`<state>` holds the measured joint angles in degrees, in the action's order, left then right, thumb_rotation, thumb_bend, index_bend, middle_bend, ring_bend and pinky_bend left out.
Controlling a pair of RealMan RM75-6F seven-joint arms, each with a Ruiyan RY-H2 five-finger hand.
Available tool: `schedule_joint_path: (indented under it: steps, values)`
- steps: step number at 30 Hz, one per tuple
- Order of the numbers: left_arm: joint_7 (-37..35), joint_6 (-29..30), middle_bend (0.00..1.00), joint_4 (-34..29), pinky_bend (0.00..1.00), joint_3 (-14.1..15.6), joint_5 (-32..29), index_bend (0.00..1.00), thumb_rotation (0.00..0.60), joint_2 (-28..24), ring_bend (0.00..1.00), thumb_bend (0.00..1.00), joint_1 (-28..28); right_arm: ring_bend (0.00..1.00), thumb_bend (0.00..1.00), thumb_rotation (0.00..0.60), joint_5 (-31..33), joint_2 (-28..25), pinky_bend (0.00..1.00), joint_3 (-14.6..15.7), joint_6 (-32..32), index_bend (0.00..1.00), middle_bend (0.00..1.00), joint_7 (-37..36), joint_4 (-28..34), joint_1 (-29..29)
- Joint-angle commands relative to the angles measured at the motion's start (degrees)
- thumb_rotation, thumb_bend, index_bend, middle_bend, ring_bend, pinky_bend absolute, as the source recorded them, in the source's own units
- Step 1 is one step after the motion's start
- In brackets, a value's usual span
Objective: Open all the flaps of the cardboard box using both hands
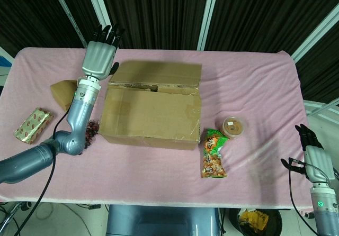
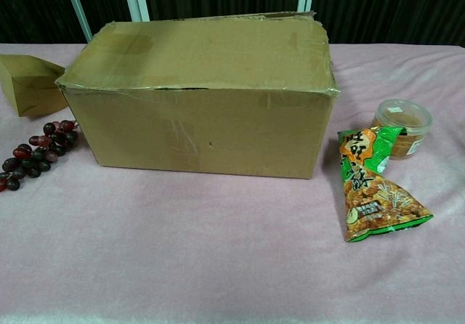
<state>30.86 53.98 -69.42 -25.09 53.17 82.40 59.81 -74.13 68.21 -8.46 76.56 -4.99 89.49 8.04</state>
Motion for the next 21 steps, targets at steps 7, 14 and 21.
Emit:
schedule_joint_path:
  steps: [7,14,21]
  values:
    - [-5.2,9.3,0.00,-20.2,0.00,5.7,2.9,0.00,0.600,-10.5,0.00,0.16,-12.6,0.00,0.25,0.600,-1.0,-0.8,0.23,-0.8,2.1,0.00,0.00,3.0,1.8,0.2]
    - [-9.7,19.1,0.00,-29.2,0.00,13.2,8.5,0.00,0.600,-16.3,0.00,0.14,-24.8,0.00,0.25,0.600,-0.9,-3.9,0.23,-3.8,1.6,0.00,0.00,7.8,7.5,3.2]
    - [-15.9,29.0,0.00,-24.6,0.00,19.1,16.4,0.00,0.600,-16.1,0.00,0.14,-34.6,0.00,0.27,0.600,1.7,-7.7,0.23,-8.8,-4.0,0.00,0.00,14.6,15.5,10.1]
